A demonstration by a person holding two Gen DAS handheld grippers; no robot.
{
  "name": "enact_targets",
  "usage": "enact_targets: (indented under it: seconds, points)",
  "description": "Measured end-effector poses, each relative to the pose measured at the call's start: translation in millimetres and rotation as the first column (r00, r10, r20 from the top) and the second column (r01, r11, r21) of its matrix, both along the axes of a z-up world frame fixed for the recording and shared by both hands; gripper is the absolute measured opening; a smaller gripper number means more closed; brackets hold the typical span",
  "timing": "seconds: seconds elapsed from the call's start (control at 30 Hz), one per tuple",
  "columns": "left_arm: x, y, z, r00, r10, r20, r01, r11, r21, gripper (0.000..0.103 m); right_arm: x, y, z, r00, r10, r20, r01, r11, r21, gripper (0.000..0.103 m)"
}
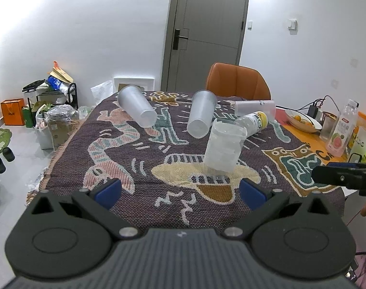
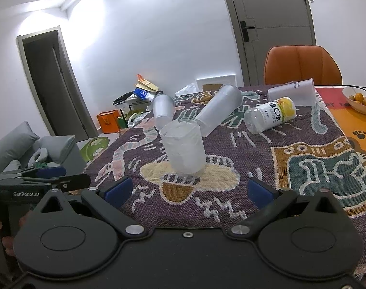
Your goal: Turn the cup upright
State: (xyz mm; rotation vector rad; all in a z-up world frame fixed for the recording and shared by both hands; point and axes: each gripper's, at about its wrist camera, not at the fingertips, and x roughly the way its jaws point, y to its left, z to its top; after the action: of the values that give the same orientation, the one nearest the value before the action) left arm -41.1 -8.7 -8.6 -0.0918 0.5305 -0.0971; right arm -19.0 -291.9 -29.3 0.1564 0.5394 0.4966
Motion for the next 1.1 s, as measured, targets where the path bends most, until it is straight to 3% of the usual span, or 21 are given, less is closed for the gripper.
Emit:
enact_targets:
  seconds: [1.1]
  points:
    - [-3.1,0.5,3.4,1.0,-0.008,0.002,0.008,1.0,-0.005,0.103,-0.6,-1.3,1.1,1.0,-0.004,0.015,0.004,1.0,0.004,0.103]
